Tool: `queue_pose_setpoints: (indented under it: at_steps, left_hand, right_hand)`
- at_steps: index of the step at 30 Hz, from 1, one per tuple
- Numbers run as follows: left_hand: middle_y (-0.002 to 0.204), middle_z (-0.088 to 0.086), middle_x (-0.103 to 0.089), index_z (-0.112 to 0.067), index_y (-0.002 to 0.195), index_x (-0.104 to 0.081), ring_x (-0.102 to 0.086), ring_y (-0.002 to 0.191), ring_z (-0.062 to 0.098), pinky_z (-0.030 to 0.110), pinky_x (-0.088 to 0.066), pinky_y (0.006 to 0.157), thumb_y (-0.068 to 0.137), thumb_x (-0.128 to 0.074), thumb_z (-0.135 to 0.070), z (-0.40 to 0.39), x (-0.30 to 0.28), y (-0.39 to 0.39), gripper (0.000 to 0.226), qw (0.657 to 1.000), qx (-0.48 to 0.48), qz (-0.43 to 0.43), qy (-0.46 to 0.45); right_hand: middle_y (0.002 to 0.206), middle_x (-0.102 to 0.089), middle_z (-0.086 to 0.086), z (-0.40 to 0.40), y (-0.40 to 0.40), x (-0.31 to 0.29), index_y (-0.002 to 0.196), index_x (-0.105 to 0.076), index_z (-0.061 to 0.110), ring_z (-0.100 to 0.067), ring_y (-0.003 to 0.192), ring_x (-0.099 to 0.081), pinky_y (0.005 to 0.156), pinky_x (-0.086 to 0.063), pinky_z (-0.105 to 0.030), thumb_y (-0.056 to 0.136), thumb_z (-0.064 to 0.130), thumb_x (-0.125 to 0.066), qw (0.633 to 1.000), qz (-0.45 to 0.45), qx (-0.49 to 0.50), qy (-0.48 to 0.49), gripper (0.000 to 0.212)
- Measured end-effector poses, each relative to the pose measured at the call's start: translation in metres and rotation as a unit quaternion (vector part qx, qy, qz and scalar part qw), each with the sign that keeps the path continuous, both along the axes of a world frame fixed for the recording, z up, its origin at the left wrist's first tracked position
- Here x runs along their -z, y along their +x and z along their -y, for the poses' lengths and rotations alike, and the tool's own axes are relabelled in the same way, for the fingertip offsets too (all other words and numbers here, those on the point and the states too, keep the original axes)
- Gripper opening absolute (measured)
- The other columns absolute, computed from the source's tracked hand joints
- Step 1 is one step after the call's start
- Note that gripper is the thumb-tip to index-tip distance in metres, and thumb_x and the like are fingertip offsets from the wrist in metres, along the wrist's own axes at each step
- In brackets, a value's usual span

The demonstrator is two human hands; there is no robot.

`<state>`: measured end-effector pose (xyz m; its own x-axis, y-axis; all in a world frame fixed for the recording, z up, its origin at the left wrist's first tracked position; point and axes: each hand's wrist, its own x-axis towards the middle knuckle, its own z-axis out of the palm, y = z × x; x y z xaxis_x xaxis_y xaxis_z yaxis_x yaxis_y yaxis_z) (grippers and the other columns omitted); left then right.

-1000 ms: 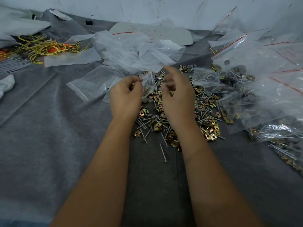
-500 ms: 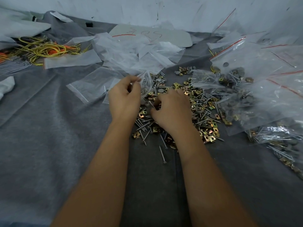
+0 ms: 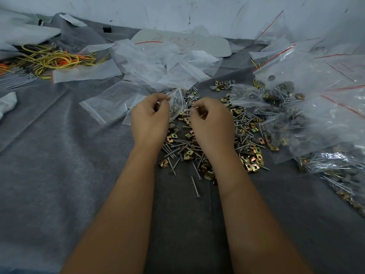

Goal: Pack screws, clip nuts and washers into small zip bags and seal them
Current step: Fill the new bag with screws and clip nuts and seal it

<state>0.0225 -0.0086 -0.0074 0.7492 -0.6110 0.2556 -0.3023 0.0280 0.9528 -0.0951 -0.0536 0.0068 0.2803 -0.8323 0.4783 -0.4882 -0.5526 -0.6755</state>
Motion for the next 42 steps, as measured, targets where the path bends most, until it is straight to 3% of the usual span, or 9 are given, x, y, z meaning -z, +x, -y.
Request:
queue_pose_setpoints:
  at_steps: [4, 10, 14, 17, 22, 26, 32, 39, 42]
  left_hand:
    - [0.06, -0.01, -0.062, -0.045, 0.08, -0.064, -0.043, 0.044, 0.001, 0.026, -0.036, 0.048, 0.084, -0.05, -0.029, -0.002, -0.001, -0.002, 0.022, 0.999, 0.014, 0.027, 0.019]
    - [0.054, -0.012, -0.055, -0.045, 0.083, -0.064, -0.04, 0.045, 0.002, 0.029, -0.035, 0.049, 0.083, -0.05, -0.031, -0.002, 0.0, -0.004, 0.02, 0.998, 0.055, 0.036, 0.01]
    - [0.056, -0.005, -0.056, -0.039, 0.086, -0.068, -0.043, 0.046, 0.0, 0.018, -0.037, 0.046, 0.087, -0.052, -0.023, -0.002, -0.001, -0.003, 0.022, 0.999, 0.041, 0.017, -0.022]
    - [0.058, -0.01, -0.055, -0.03, 0.088, -0.07, -0.043, 0.045, -0.002, 0.01, -0.034, 0.044, 0.09, -0.053, -0.013, -0.002, -0.003, -0.003, 0.024, 0.998, 0.006, -0.015, -0.053]
    - [0.065, -0.014, -0.057, -0.024, 0.096, -0.071, -0.046, 0.054, -0.004, 0.01, -0.037, 0.053, 0.092, -0.052, -0.013, -0.004, -0.007, -0.003, 0.022, 0.991, -0.052, -0.024, -0.119]
    - [0.064, -0.008, -0.055, -0.028, 0.096, -0.072, -0.043, 0.051, -0.001, 0.013, -0.036, 0.051, 0.09, -0.053, -0.019, -0.003, -0.004, -0.003, 0.022, 0.995, -0.036, -0.002, -0.095]
    - [0.074, 0.005, -0.068, -0.037, 0.088, -0.07, -0.054, 0.061, 0.005, 0.024, -0.046, 0.059, 0.085, -0.053, -0.023, 0.0, -0.001, -0.002, 0.022, 0.999, -0.002, -0.016, -0.048]
    - [0.074, 0.007, -0.068, -0.03, 0.095, -0.073, -0.05, 0.056, 0.004, 0.021, -0.042, 0.052, 0.087, -0.054, -0.021, 0.002, 0.001, -0.001, 0.022, 0.999, 0.004, -0.017, -0.031]
    - [0.077, 0.006, -0.069, -0.03, 0.096, -0.073, -0.052, 0.056, 0.002, 0.02, -0.044, 0.053, 0.087, -0.053, -0.022, 0.001, 0.0, -0.001, 0.023, 1.0, 0.004, -0.017, -0.026]
  right_hand:
    - [0.087, -0.058, 0.005, -0.002, 0.001, -0.004, 0.082, -0.062, 0.022, -0.013, 0.083, -0.056, 0.069, -0.043, -0.023, 0.087, 0.02, -0.062, 0.995, 0.099, -0.005, -0.007, 0.005]
    - [0.104, -0.056, -0.002, -0.001, 0.003, 0.002, 0.097, -0.074, 0.017, -0.021, 0.104, -0.05, 0.088, -0.042, -0.032, 0.087, 0.023, -0.069, 0.998, 0.012, -0.044, -0.037, 0.012]
    - [0.112, -0.056, -0.003, 0.0, 0.004, 0.001, 0.121, -0.065, 0.019, -0.02, 0.108, -0.05, 0.093, -0.042, -0.034, 0.094, 0.023, -0.06, 0.998, 0.012, -0.047, -0.037, 0.028]
    - [0.107, -0.06, -0.001, 0.002, 0.001, -0.001, 0.112, -0.065, 0.017, -0.017, 0.104, -0.052, 0.089, -0.044, -0.035, 0.093, 0.016, -0.057, 0.999, 0.033, -0.022, -0.032, 0.021]
    - [0.105, -0.06, 0.0, 0.004, 0.0, 0.004, 0.102, -0.072, 0.023, -0.022, 0.108, -0.046, 0.092, -0.038, -0.037, 0.087, 0.024, -0.061, 0.986, -0.158, -0.04, -0.035, 0.018]
    - [0.118, -0.054, -0.002, 0.001, 0.001, 0.01, 0.104, -0.07, 0.025, -0.026, 0.121, -0.037, 0.102, -0.031, -0.041, 0.085, 0.033, -0.061, 0.959, -0.273, -0.048, -0.054, 0.023]
    - [0.117, -0.054, -0.002, 0.001, 0.001, 0.008, 0.104, -0.069, 0.021, -0.025, 0.121, -0.036, 0.101, -0.03, -0.04, 0.088, 0.033, -0.057, 0.956, -0.289, -0.029, -0.048, 0.023]
    - [0.102, -0.058, -0.004, -0.002, 0.0, 0.006, 0.097, -0.068, 0.019, -0.027, 0.11, -0.042, 0.091, -0.032, -0.039, 0.086, 0.039, -0.056, 0.952, -0.298, 0.006, -0.064, 0.026]
    - [0.085, -0.056, 0.0, -0.003, 0.0, 0.004, 0.09, -0.069, 0.018, -0.027, 0.104, -0.045, 0.087, -0.033, -0.038, 0.086, 0.039, -0.057, 0.952, -0.3, 0.004, -0.064, 0.025]
